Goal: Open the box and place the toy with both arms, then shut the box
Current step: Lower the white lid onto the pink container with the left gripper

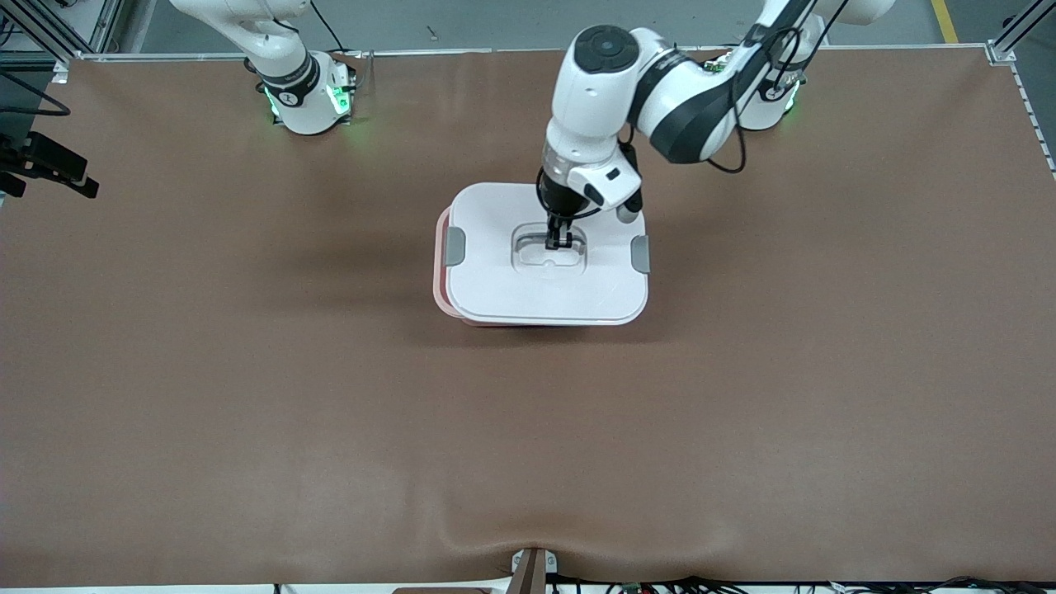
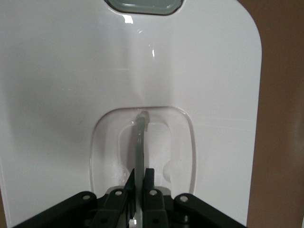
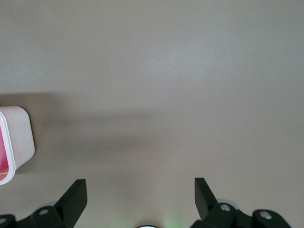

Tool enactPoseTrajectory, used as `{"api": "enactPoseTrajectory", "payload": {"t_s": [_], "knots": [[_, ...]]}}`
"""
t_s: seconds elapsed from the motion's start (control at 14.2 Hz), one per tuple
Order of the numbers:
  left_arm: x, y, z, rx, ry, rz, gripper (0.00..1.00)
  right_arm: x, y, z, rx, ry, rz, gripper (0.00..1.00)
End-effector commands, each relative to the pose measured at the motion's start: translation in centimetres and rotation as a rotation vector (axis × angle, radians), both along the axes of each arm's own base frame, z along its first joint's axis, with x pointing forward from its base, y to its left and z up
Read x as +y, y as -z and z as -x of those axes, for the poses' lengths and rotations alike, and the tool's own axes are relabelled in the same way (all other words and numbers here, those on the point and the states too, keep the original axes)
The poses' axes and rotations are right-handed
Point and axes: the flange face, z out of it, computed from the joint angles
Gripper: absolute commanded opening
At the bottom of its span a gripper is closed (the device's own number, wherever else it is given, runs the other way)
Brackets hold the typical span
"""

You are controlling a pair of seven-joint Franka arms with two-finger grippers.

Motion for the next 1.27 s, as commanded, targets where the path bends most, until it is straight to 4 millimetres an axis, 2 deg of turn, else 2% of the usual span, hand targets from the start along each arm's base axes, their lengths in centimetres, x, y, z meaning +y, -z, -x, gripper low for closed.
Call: {"api": "enactPoseTrajectory", "payload": {"t_s": [0.0,0.14,0.28,0.63,1.06,1.2], "knots": [[-2.5,1.0,0.2,-0.023,-0.022,-0.015,0.00,0.4,-0.1,0.3,0.003,0.034,-0.014,1.00],[-3.3,2.1,1.1,-0.015,-0.001,-0.030,0.00,0.2,-0.2,0.3,0.000,0.034,-0.016,1.00],[-3.6,2.1,1.4,-0.019,-0.018,-0.030,0.00,0.3,-0.2,0.3,0.000,0.031,-0.016,1.00],[-4.3,2.9,3.6,-0.037,0.027,-0.091,0.00,0.6,-0.1,0.3,0.003,0.020,-0.016,1.00],[-4.5,3.6,3.8,-0.036,-0.021,-0.095,0.00,0.7,0.0,0.1,-0.001,0.015,-0.017,1.00],[-5.3,4.4,4.7,-0.044,-0.031,-0.103,0.00,0.8,0.0,0.0,0.000,0.012,-0.016,1.00]]}}
